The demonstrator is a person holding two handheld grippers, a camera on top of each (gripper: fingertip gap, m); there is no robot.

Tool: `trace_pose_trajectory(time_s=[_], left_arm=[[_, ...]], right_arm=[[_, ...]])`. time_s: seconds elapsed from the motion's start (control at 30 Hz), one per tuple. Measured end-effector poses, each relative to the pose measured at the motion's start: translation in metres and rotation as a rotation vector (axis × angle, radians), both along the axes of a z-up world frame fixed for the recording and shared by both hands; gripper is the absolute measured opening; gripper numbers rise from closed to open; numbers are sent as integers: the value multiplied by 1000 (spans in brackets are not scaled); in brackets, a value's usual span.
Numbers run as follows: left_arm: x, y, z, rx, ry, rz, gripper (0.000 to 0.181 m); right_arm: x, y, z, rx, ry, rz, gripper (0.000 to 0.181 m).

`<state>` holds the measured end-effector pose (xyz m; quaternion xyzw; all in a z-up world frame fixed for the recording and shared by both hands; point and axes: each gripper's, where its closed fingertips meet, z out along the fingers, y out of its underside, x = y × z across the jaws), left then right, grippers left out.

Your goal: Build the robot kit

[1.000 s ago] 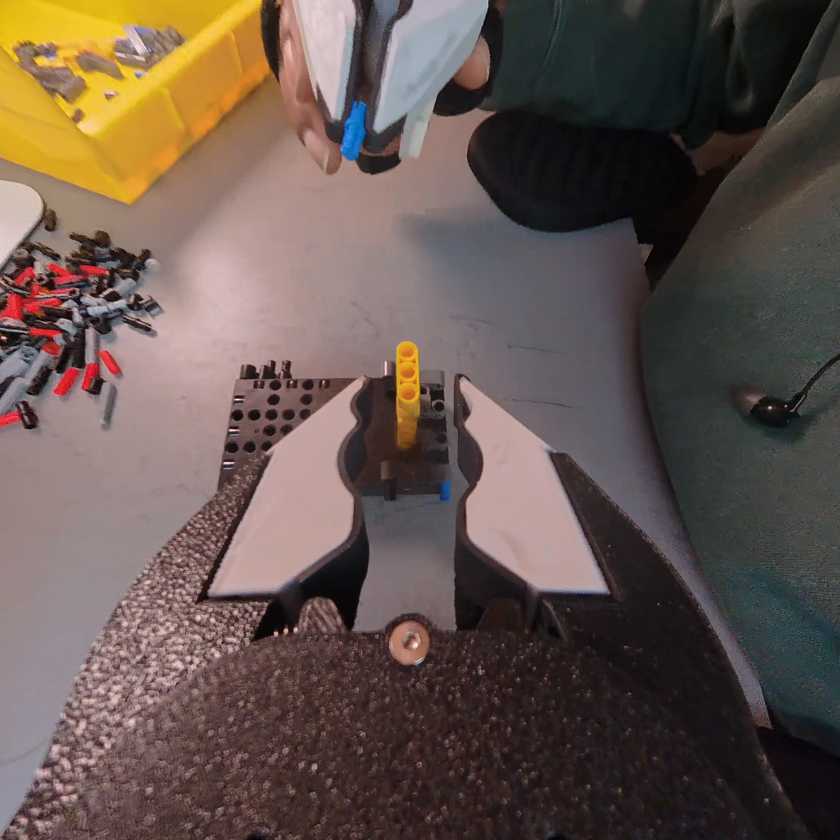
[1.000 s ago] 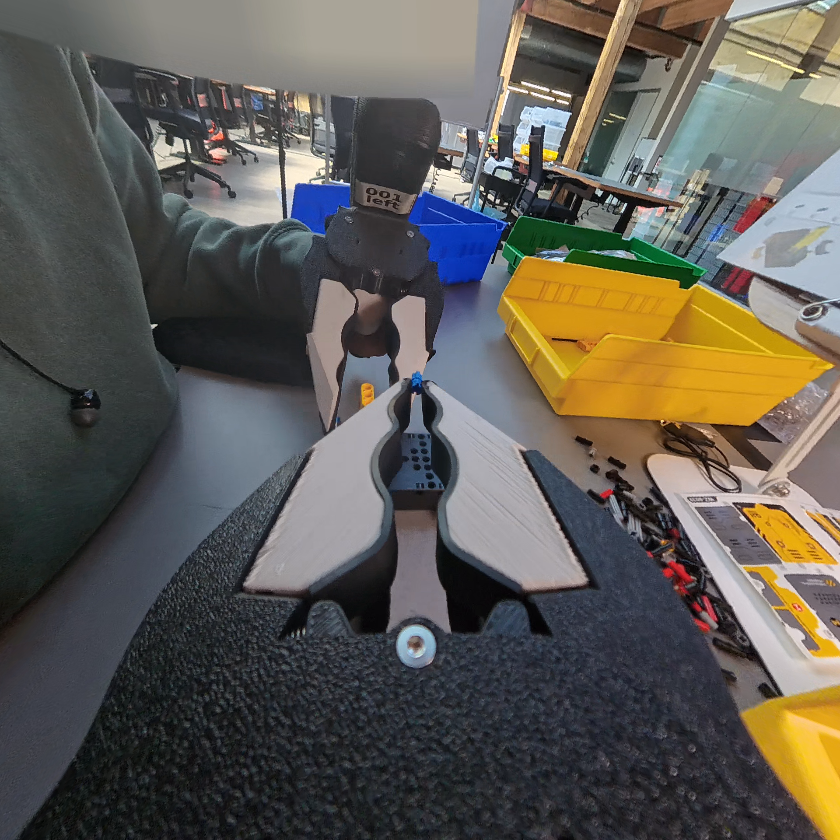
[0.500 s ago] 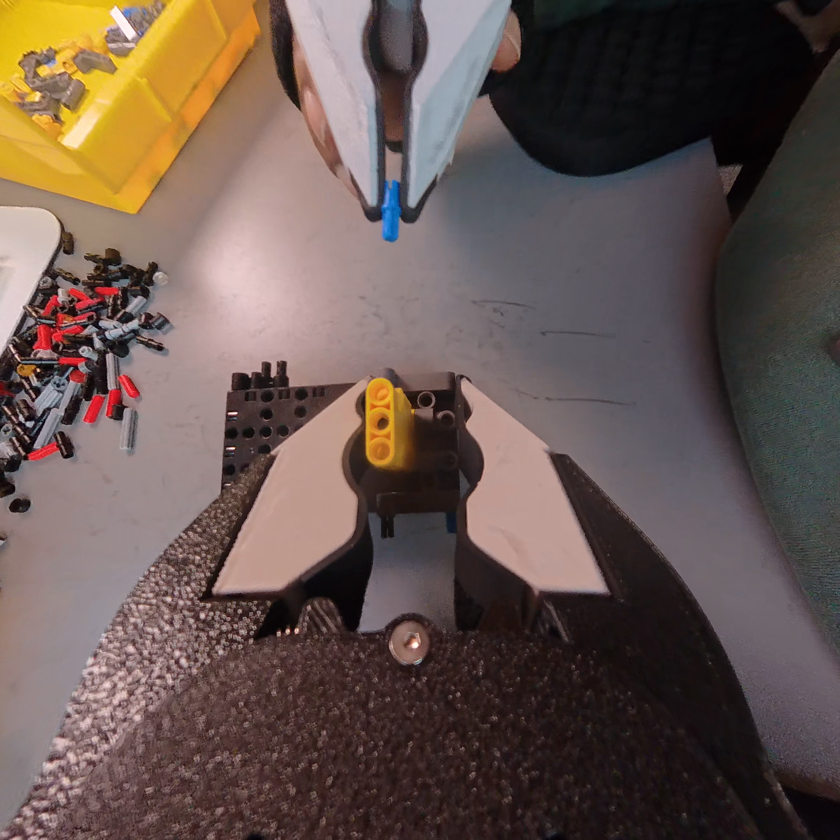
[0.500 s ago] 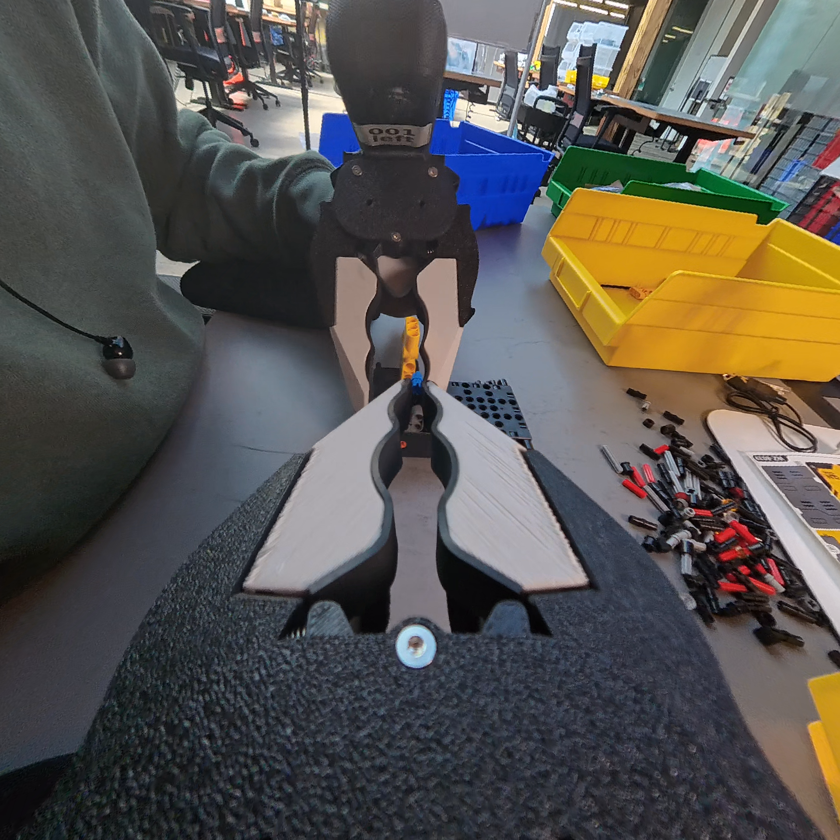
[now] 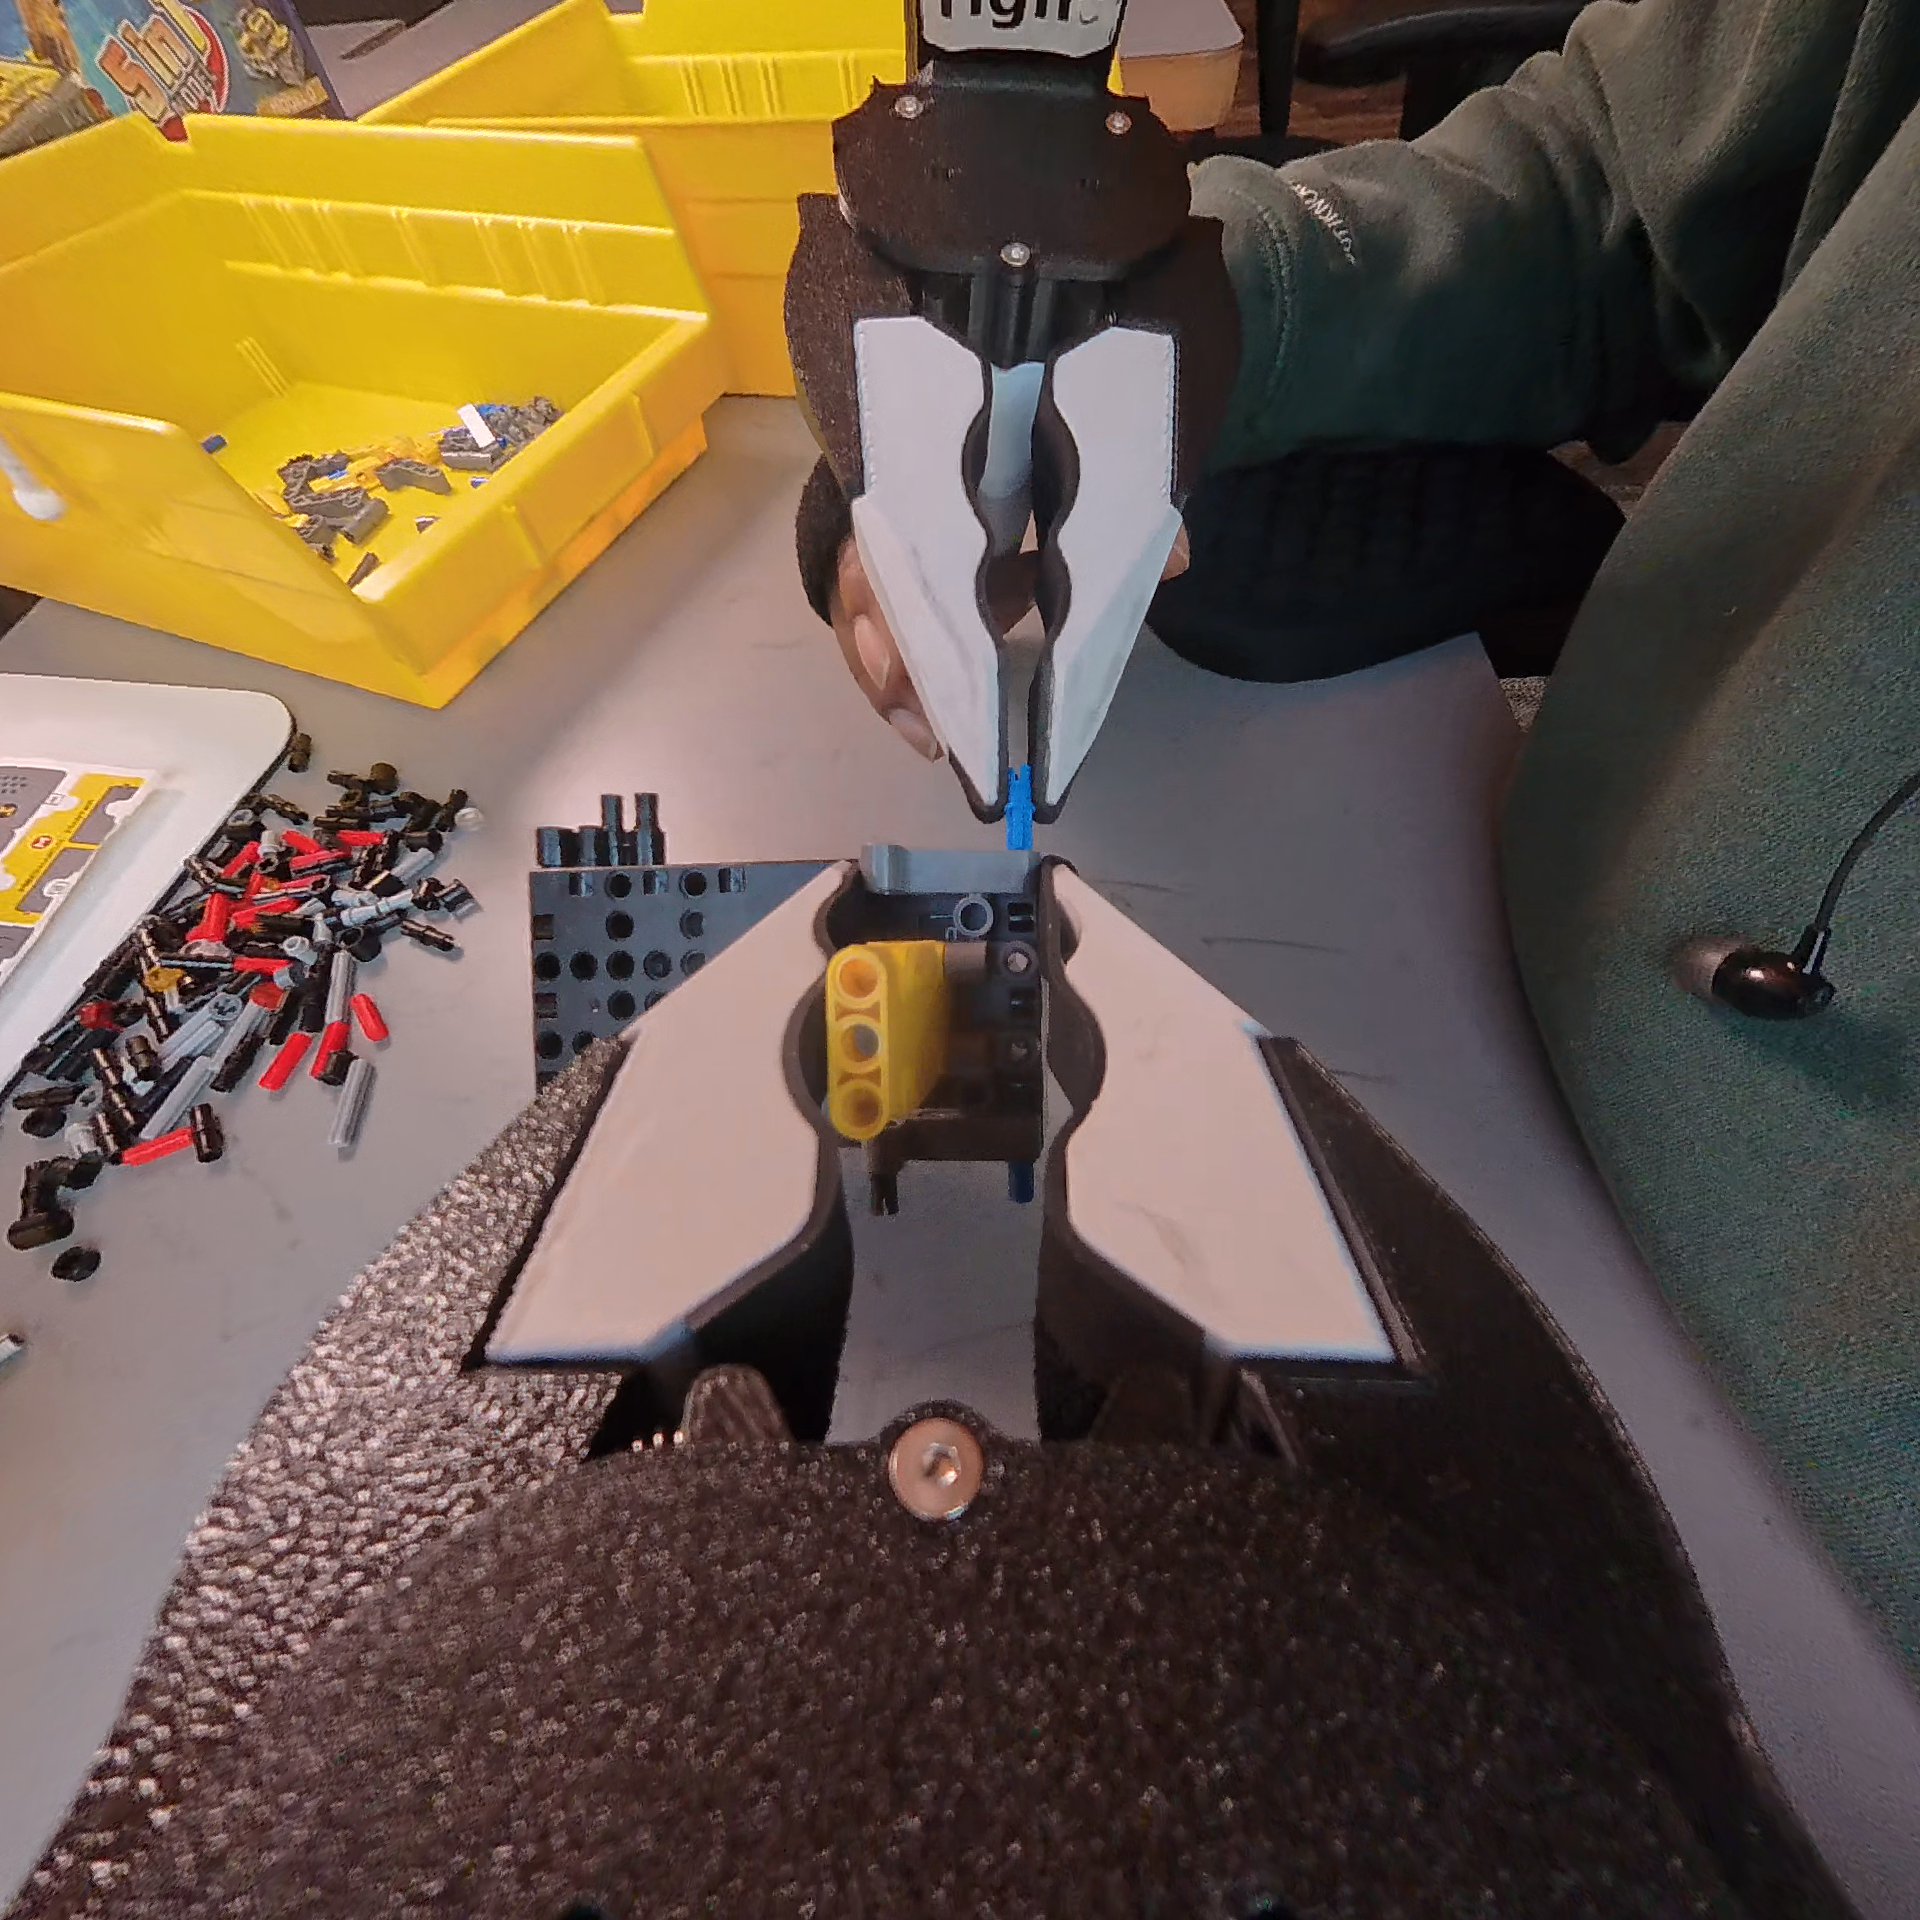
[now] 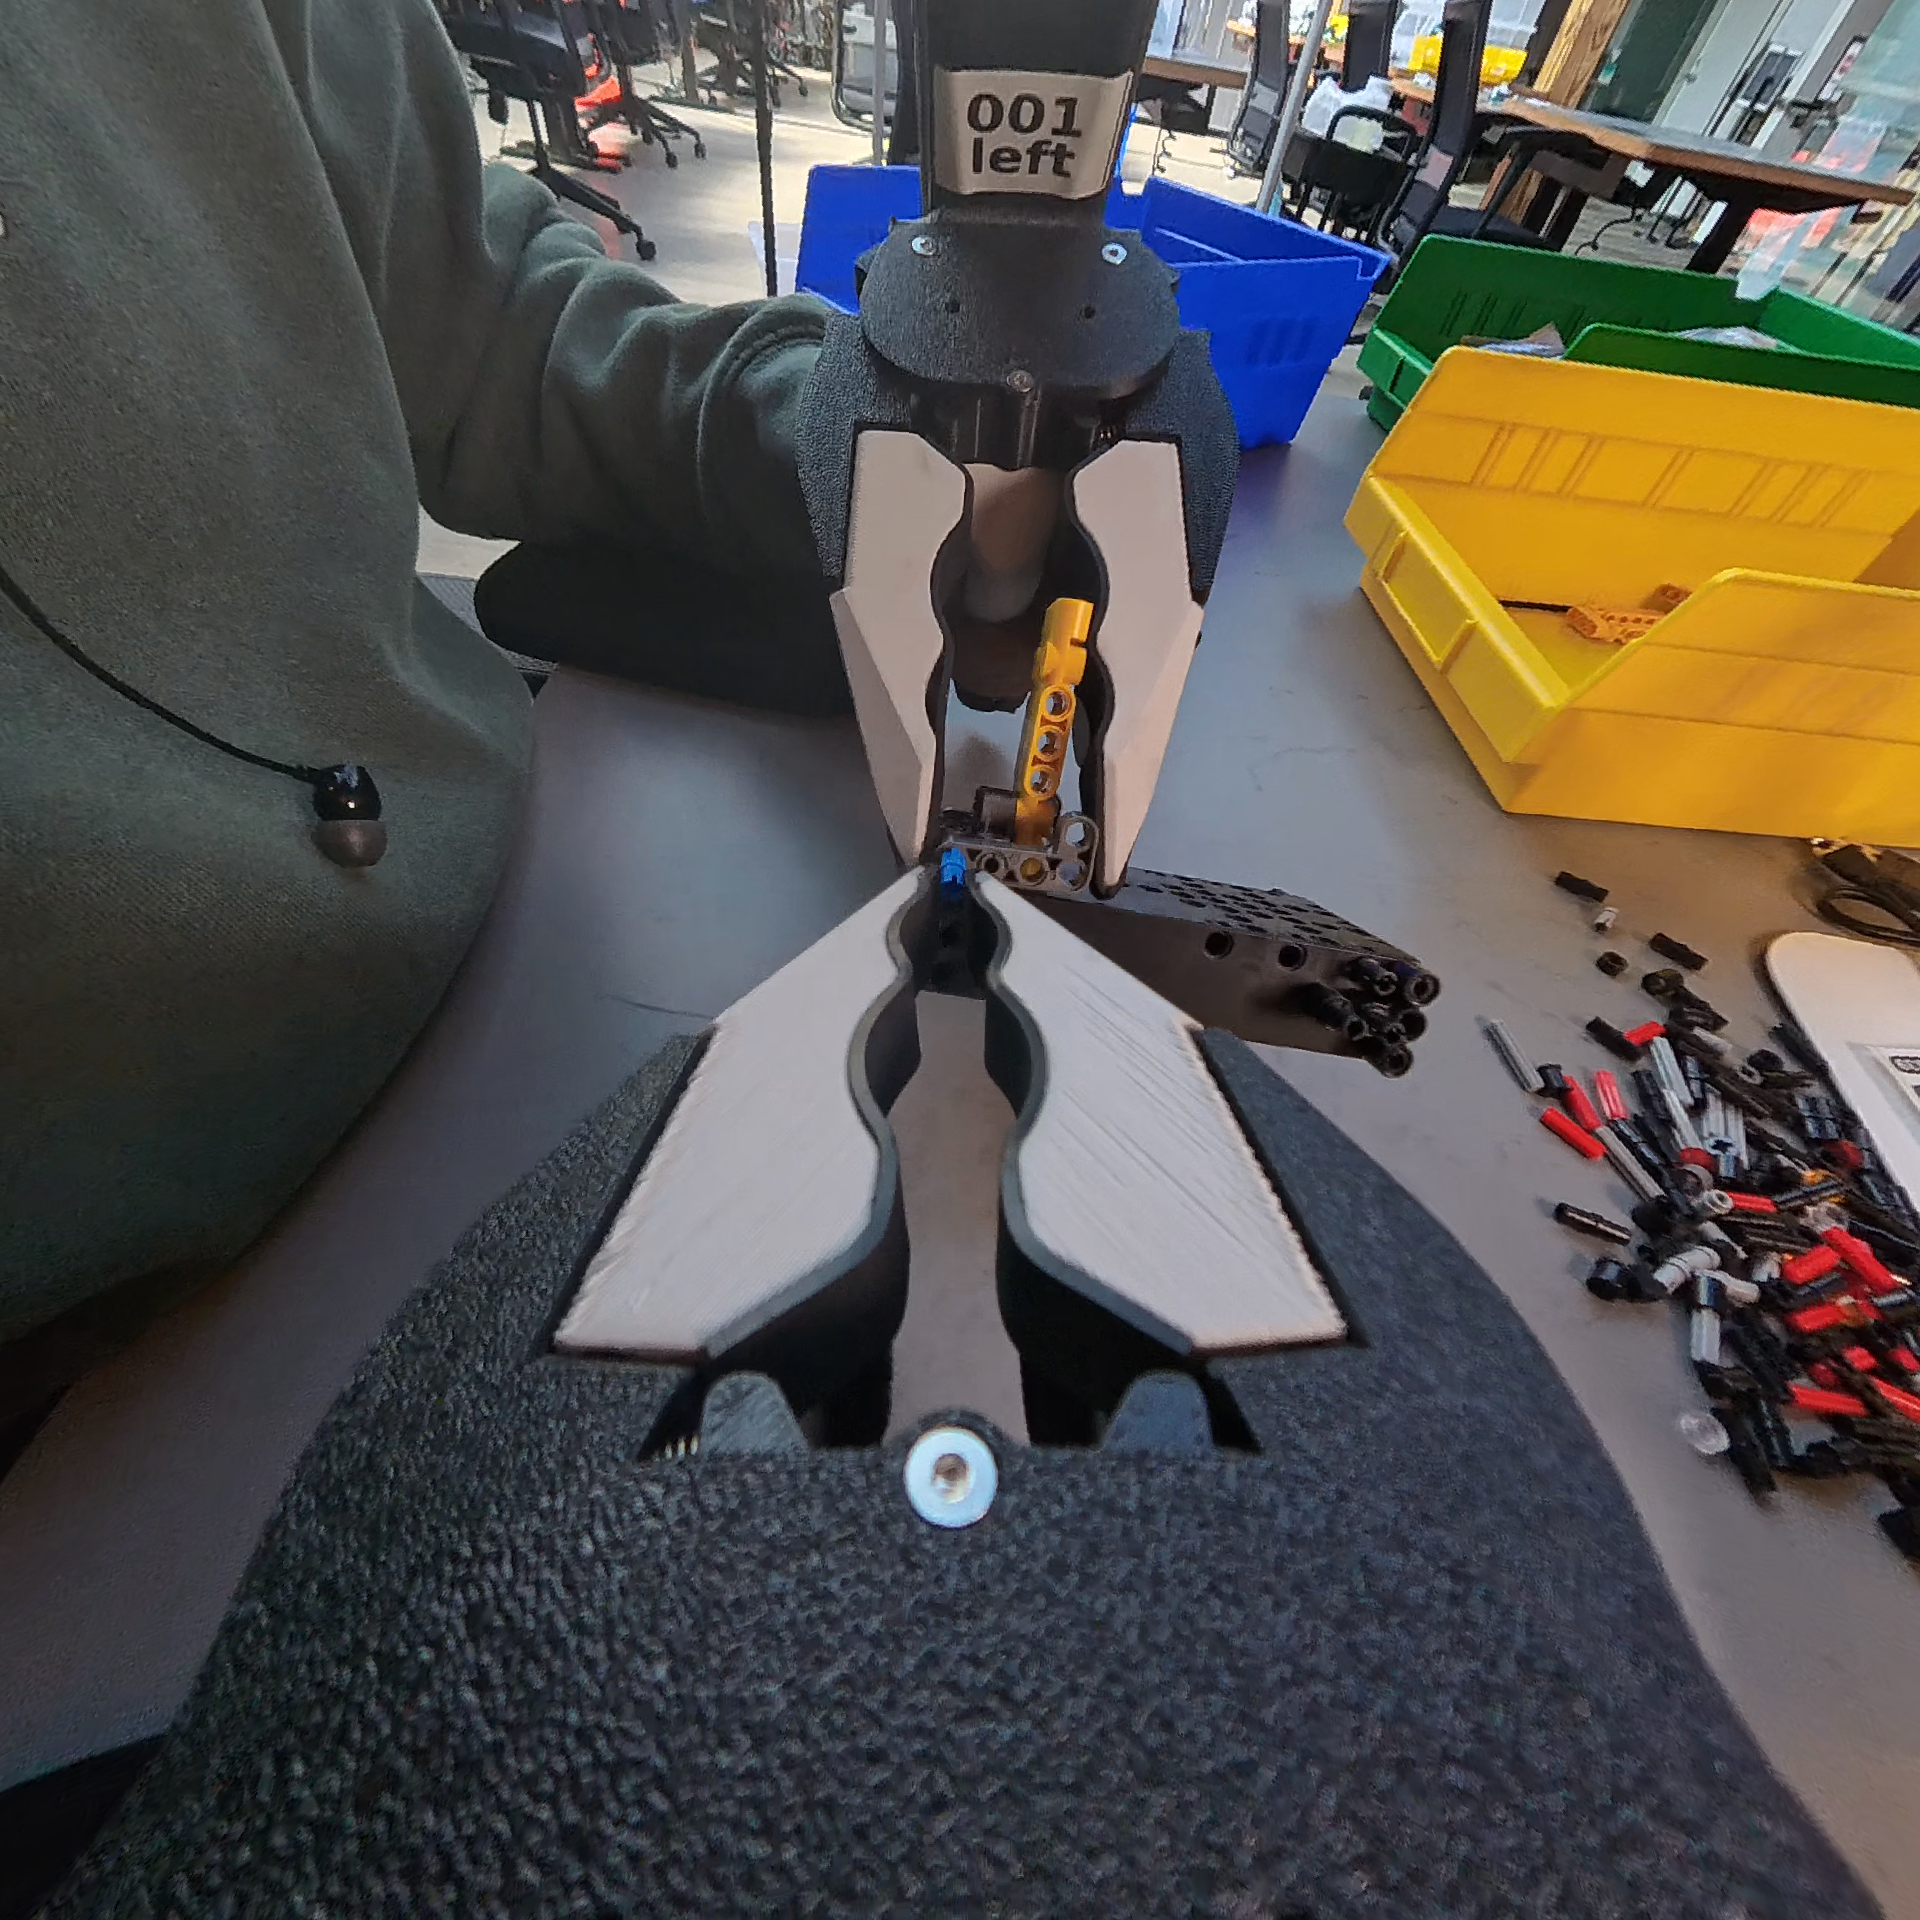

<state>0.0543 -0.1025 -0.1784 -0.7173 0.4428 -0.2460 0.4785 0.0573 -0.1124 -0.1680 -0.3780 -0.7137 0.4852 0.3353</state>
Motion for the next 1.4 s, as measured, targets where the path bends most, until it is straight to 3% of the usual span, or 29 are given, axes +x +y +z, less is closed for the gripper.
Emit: trace_pose_trajectory(time_s=[0.53, 0.97, 1.4], left_arm=[[-1, 2, -15, -55, 51, 31, 31], [0, 3, -7, -20, 4, 41, 30], [-4, 7, -25, -90, 73, 57, 31]], right_arm=[[-1, 1, -16, 205, -58, -24, 4], [-5, 0, -12, 121, -27, -12, 3], [-9, 4, -31, 169, -86, -42, 4]])
